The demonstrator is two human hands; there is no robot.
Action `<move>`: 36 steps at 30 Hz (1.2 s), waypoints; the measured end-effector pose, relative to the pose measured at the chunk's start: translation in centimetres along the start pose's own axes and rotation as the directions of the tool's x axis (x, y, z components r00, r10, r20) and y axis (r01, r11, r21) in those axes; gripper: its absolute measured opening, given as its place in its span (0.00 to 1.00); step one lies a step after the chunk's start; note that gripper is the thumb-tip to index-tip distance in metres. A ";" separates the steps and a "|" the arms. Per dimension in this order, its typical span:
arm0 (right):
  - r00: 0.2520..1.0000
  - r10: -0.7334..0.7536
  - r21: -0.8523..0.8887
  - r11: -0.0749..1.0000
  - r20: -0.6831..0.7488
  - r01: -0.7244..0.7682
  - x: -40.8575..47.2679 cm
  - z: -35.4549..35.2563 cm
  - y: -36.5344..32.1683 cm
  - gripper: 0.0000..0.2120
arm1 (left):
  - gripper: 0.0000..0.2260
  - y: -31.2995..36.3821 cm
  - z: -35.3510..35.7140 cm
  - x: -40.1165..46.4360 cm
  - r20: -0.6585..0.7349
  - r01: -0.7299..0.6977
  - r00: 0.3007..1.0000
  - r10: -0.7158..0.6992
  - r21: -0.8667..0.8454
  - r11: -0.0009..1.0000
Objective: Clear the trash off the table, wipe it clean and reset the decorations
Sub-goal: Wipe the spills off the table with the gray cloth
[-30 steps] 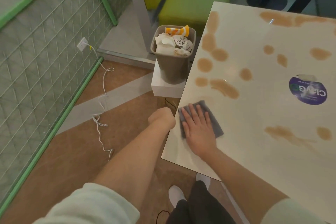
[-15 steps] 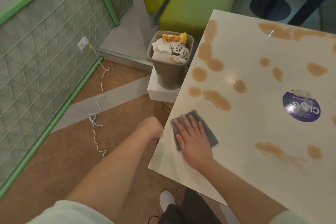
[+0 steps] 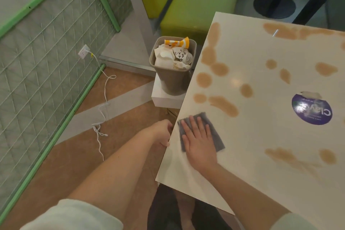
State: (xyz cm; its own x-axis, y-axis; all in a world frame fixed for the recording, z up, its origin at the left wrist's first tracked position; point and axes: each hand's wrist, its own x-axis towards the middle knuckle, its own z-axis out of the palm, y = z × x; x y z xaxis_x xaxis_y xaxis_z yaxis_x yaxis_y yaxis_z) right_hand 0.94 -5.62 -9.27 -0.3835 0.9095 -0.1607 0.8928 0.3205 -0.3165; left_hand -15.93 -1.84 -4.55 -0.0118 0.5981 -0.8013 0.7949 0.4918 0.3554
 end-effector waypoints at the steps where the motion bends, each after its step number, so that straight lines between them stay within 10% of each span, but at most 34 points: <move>1: 1.000 -0.015 -0.001 1.000 0.014 0.015 1.4 -0.4 0.8 0.28 | 0.26 0.2 -0.3 0.2 0.034 -0.026 0.999 0.027 -0.023 0.999; 8: 0.943 0.292 0.016 0.956 -0.159 -0.293 0.7 -1.0 5.1 0.26 | 0.19 1.5 -1.7 3.4 -0.003 -0.115 0.993 0.119 -0.293 0.949; 16: 0.950 0.295 0.043 0.955 -0.107 -0.292 4.2 -1.0 4.2 0.26 | 0.10 5.7 -3.5 7.2 -0.197 -0.110 0.980 0.021 -0.449 0.887; 36: 0.837 0.509 0.074 0.860 -0.201 -0.505 7.3 -1.7 3.6 0.28 | 0.09 7.0 -4.4 9.1 -0.127 -0.017 0.991 -0.040 -0.419 0.908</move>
State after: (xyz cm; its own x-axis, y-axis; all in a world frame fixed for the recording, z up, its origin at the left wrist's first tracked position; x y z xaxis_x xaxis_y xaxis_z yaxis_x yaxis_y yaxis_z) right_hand 1.77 2.63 -10.01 0.1811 0.9775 -0.1082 0.9438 -0.2037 -0.2603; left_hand -13.19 9.88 -7.25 -0.1203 0.6536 -0.7472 0.4679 0.7012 0.5380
